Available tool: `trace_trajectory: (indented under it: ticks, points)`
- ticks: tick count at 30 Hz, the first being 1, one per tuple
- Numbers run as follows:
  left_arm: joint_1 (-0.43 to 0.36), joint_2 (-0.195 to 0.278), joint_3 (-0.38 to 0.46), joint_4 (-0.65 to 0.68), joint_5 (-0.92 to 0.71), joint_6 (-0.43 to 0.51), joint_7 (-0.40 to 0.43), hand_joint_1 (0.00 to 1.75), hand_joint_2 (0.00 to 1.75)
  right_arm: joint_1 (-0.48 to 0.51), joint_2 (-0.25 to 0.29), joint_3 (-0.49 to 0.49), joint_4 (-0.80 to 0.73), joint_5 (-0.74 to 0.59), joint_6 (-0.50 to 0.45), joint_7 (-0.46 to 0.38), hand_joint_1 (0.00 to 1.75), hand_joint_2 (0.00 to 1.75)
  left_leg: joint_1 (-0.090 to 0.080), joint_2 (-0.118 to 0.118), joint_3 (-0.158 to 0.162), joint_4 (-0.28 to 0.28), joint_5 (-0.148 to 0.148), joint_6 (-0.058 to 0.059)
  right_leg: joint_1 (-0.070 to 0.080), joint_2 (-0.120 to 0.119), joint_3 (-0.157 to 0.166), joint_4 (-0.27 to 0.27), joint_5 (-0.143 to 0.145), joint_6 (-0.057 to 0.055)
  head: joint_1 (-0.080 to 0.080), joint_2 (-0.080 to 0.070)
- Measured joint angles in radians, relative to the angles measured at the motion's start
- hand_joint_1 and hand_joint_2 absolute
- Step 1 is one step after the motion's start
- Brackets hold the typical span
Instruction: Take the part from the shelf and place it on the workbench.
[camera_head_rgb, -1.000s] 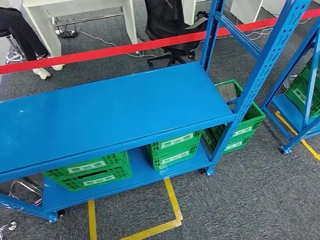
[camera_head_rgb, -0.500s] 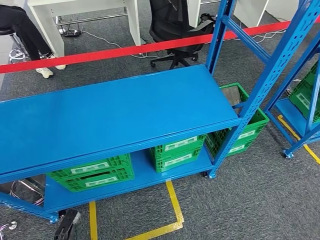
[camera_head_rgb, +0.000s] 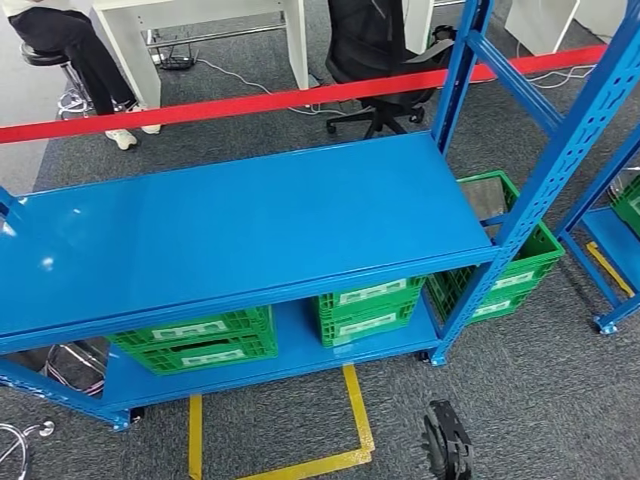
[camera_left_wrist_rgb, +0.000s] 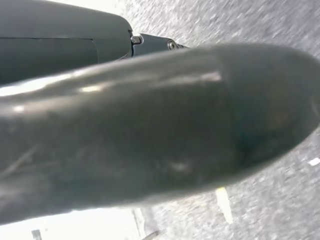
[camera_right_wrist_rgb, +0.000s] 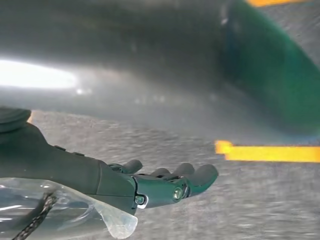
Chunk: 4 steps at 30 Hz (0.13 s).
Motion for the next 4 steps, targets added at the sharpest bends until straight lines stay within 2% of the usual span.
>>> trace_trajectory:
  ticks: [1, 2, 4]
  points:
    - [-0.018, 0.001, 0.000, -0.008, 0.000, 0.000, -0.001, 0.00, 0.00, 0.014, 0.000, 0.000, 0.010, 0.000, 0.000, 0.000, 0.00, 0.00, -0.003, 0.008, 0.032, -0.064, 0.023, 0.007, 0.001, -0.005, -0.001, -0.001, -0.002, 0.002, 0.000, 0.000]
    - [-0.040, 0.002, 0.000, -0.022, 0.000, 0.000, -0.001, 0.00, 0.00, 0.032, 0.000, 0.000, 0.026, 0.000, 0.000, 0.001, 0.00, 0.00, -0.006, 0.014, 0.053, -0.107, 0.034, 0.012, 0.003, -0.011, -0.002, -0.003, -0.004, 0.005, 0.000, 0.000]
    - [-0.078, 0.002, 0.000, -0.054, 0.000, 0.000, -0.002, 0.00, 0.00, 0.067, 0.001, 0.001, 0.060, 0.000, 0.001, 0.002, 0.00, 0.00, -0.009, 0.015, 0.064, -0.127, 0.032, 0.017, 0.005, -0.019, -0.004, -0.006, -0.007, 0.012, 0.001, 0.000]
